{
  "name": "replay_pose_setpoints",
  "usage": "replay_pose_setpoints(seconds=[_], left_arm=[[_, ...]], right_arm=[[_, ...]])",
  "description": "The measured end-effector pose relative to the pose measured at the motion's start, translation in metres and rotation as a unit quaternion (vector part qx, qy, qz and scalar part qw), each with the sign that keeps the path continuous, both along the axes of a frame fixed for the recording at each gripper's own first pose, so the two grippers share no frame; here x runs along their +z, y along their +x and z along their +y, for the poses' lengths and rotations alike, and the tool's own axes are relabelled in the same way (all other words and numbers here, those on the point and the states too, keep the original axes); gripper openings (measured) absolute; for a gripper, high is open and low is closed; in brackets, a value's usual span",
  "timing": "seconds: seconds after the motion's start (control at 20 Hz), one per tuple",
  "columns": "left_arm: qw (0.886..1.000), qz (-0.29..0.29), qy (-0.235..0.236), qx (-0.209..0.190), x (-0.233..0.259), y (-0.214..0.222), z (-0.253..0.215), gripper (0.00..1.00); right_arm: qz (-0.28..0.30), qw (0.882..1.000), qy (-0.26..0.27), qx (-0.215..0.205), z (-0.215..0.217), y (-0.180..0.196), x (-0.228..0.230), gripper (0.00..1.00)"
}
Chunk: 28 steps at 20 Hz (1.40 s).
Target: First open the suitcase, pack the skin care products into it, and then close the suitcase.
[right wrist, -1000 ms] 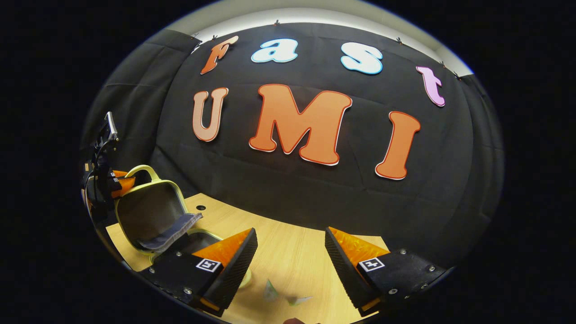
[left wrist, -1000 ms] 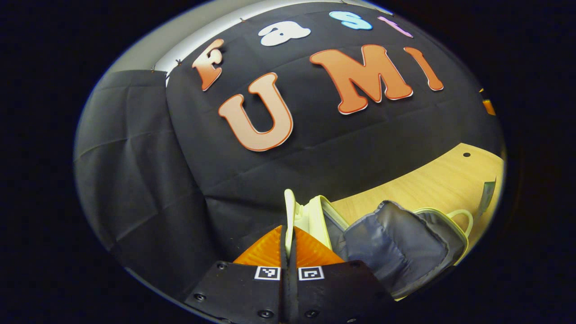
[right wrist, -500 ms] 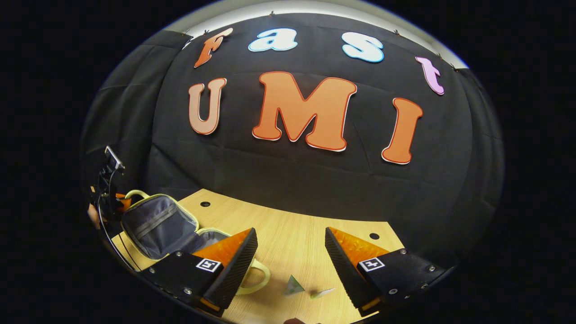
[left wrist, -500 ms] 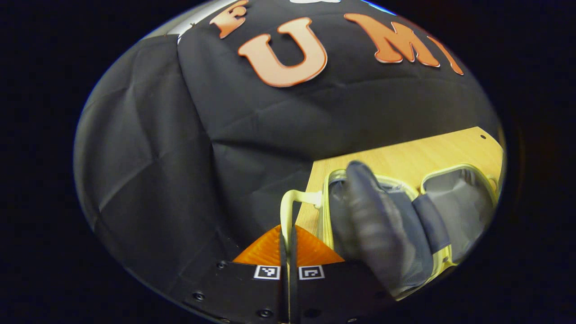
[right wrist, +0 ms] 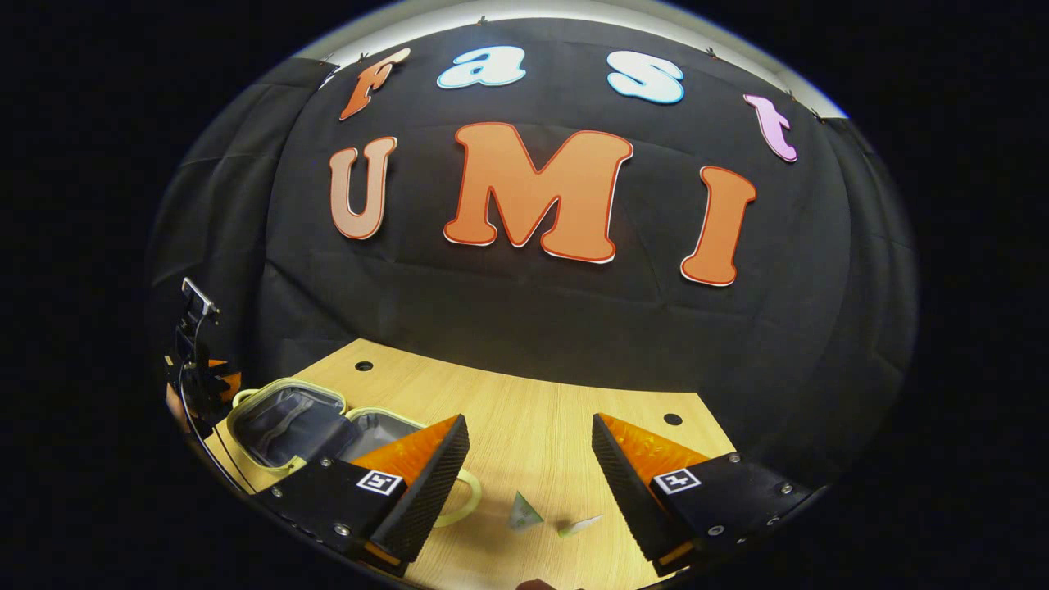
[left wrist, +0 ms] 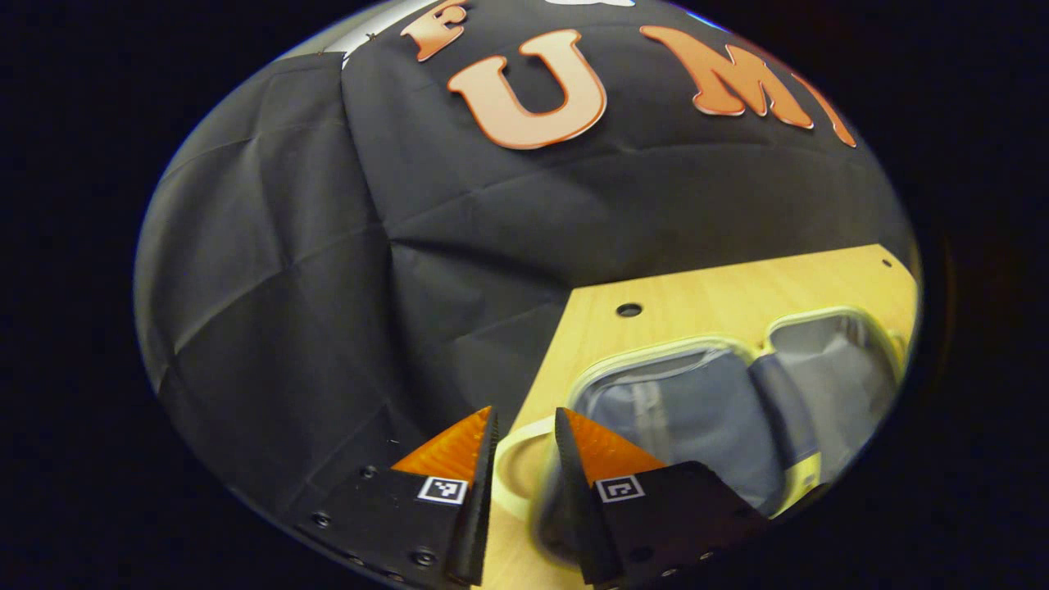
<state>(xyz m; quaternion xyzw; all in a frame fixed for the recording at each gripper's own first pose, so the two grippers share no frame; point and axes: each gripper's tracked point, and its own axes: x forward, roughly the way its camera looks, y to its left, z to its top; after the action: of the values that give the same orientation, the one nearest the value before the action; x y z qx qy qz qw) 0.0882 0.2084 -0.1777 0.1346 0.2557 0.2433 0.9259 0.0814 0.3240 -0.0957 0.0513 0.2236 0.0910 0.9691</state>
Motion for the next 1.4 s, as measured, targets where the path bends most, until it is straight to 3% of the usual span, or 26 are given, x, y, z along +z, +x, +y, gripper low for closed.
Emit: replay_pose_setpoints(seconds=[0.25, 0.3, 0.35, 0.5, 0.85, 1.15, 1.4], left_arm=[[0.994, -0.043, -0.035, -0.091, 0.016, 0.024, -0.120, 0.95], [0.993, -0.048, -0.035, -0.104, 0.022, 0.027, -0.144, 0.90], [0.990, -0.053, -0.038, -0.122, 0.027, 0.030, -0.163, 0.95], [0.984, -0.059, -0.037, -0.163, 0.040, 0.044, -0.228, 0.99], [0.963, -0.030, -0.055, -0.260, 0.002, 0.056, -0.374, 0.99], [0.936, 0.006, -0.075, -0.345, -0.044, 0.061, -0.486, 0.99], [0.917, 0.042, -0.089, -0.388, -0.093, 0.064, -0.542, 0.99]], right_arm=[[-0.018, 1.000, 0.001, 0.001, -0.023, -0.002, -0.002, 0.95], [-0.018, 1.000, -0.002, -0.001, -0.031, -0.002, -0.005, 0.95], [-0.017, 1.000, -0.006, -0.001, -0.038, -0.002, -0.009, 0.95], [-0.021, 1.000, -0.014, 0.000, -0.059, -0.006, -0.017, 0.96], [-0.016, 1.000, -0.016, 0.000, -0.112, -0.013, -0.038, 0.96], [-0.013, 1.000, -0.020, 0.009, -0.142, -0.019, -0.049, 0.96], [-0.004, 1.000, -0.018, 0.005, -0.163, -0.026, -0.055, 0.96]])
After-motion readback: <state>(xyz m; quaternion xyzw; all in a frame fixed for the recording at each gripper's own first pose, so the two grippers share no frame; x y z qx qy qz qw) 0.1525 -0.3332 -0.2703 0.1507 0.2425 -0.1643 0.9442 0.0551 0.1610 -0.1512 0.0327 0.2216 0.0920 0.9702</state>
